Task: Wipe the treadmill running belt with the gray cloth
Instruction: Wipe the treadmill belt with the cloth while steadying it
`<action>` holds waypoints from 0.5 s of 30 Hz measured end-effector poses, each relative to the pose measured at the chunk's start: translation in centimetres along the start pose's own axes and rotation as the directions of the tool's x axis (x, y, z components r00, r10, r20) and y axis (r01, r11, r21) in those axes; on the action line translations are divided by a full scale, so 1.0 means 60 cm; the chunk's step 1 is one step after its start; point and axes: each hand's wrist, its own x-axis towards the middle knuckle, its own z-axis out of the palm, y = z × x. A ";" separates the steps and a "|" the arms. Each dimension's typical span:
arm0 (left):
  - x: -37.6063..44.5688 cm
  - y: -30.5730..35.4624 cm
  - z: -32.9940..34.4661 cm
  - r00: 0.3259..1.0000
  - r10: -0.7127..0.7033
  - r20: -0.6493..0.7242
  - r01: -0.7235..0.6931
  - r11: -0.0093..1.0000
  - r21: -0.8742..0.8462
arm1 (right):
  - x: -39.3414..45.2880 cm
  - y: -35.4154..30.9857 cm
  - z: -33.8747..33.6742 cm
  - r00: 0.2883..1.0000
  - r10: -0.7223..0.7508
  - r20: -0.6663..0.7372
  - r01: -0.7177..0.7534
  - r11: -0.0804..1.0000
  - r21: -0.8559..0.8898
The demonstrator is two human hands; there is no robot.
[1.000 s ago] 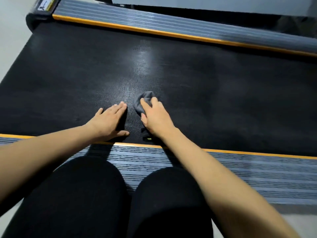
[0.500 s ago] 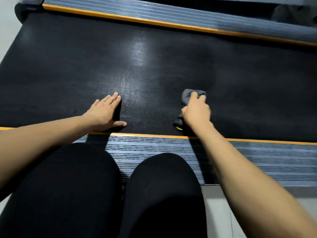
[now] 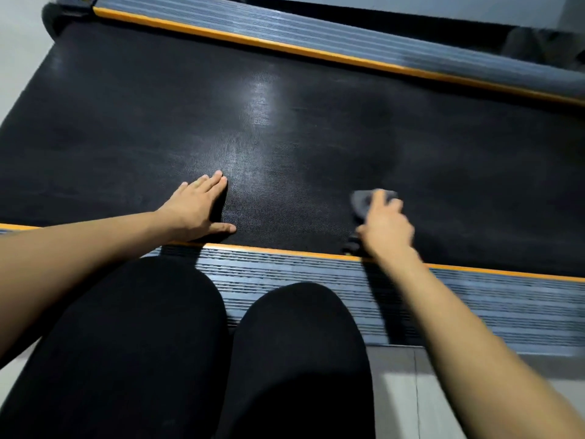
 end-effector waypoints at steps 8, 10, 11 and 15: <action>0.003 0.011 -0.007 0.999 -0.019 0.039 0.016 0.998 0.065 | -0.029 -0.092 0.010 0.970 -0.242 -0.024 0.243 0.967 0.076; 0.002 0.013 -0.007 0.999 -0.022 0.028 0.020 0.997 0.075 | -0.046 -0.179 0.020 0.906 -0.424 0.008 0.422 0.903 0.081; 0.000 0.011 -0.006 1.000 -0.024 0.017 0.023 0.997 0.072 | -0.053 -0.216 0.024 0.862 -0.506 0.031 0.502 0.860 0.089; -0.010 0.006 -0.003 1.000 -0.004 -0.022 0.005 0.999 0.043 | -0.064 -0.268 0.044 0.784 -0.621 0.003 0.621 0.784 0.014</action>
